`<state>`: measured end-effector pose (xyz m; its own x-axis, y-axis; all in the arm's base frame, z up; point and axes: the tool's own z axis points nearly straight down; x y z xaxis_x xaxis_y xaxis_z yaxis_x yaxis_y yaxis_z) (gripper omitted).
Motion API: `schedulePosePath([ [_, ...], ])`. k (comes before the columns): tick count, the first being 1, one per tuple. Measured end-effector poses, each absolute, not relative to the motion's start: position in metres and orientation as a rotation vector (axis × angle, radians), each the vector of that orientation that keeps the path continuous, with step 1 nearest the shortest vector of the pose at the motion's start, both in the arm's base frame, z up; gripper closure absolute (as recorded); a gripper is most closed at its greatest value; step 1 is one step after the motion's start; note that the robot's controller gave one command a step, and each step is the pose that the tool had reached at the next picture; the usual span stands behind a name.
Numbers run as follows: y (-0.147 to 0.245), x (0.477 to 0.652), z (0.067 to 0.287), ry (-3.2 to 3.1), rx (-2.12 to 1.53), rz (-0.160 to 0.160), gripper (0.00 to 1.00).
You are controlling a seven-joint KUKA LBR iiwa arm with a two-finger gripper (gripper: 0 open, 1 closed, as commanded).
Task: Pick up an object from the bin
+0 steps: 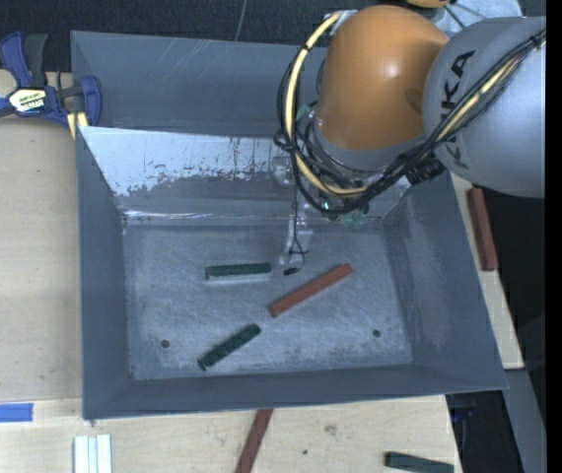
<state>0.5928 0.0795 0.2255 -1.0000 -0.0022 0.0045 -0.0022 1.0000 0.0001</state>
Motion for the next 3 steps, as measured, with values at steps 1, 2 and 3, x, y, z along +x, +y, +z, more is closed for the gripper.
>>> schedulePosePath([
  [1,0.079,0.594,0.230,-3.145,0.001,-0.001,0.00],
  [2,0.085,0.585,0.182,-3.151,-0.047,-0.002,0.00],
  [3,0.049,0.590,0.070,-3.142,0.152,-0.001,1.00],
])
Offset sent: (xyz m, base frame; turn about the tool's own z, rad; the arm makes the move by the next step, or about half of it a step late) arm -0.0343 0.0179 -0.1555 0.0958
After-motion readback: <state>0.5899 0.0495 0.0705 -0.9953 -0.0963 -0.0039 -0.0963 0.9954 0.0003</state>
